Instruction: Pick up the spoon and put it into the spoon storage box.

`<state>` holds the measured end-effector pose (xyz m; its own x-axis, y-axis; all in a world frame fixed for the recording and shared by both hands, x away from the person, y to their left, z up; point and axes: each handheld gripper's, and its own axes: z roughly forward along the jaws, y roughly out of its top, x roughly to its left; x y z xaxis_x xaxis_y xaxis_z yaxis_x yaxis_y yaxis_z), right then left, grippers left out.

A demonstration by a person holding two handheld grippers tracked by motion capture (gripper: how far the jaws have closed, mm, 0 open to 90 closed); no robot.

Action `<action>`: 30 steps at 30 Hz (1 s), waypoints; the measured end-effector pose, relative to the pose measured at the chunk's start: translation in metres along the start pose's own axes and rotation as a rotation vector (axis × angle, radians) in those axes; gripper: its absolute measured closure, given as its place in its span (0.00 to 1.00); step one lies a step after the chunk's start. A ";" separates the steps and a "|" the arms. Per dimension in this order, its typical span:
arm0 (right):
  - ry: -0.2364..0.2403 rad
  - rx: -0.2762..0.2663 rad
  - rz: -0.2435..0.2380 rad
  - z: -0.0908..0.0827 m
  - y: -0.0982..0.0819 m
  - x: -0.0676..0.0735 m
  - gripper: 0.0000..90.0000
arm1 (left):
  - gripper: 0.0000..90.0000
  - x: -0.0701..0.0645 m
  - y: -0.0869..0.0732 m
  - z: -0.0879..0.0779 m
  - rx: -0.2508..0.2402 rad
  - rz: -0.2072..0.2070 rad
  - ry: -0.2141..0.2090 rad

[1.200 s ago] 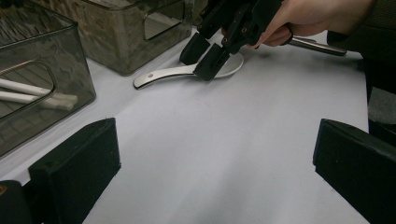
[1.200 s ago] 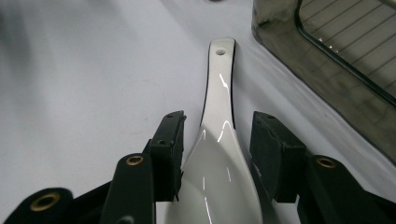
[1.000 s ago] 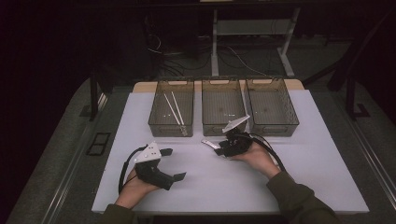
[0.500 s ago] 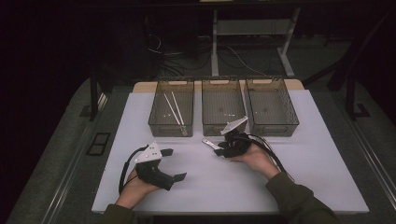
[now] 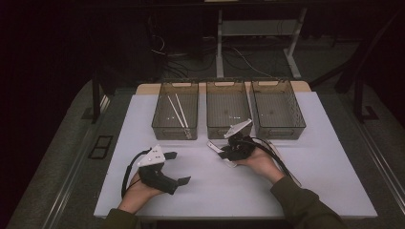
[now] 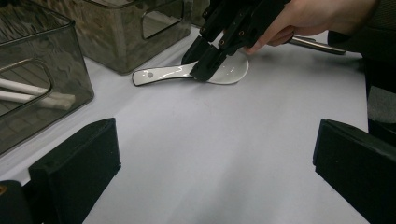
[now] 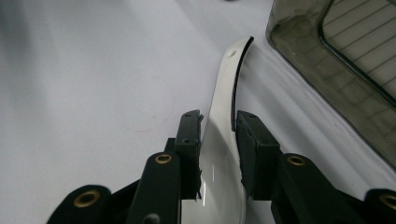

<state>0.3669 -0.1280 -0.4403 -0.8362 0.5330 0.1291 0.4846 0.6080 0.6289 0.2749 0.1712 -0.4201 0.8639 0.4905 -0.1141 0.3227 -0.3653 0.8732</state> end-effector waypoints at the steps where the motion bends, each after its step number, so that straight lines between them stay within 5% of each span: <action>1: -0.001 0.003 0.001 0.000 0.000 0.001 0.79 | 0.00 0.000 0.000 0.000 0.000 0.001 0.000; 20: 0.003 0.052 -0.053 0.004 0.008 0.009 0.89 | 0.00 0.000 0.001 0.000 -0.003 0.003 0.000; 30: -0.016 0.070 -0.035 0.006 0.010 0.012 0.89 | 0.00 0.000 0.001 0.000 -0.002 0.004 -0.001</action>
<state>0.3632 -0.1122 -0.4376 -0.8488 0.5201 0.0952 0.4725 0.6655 0.5778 0.2748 0.1706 -0.4195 0.8655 0.4883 -0.1116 0.3190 -0.3657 0.8744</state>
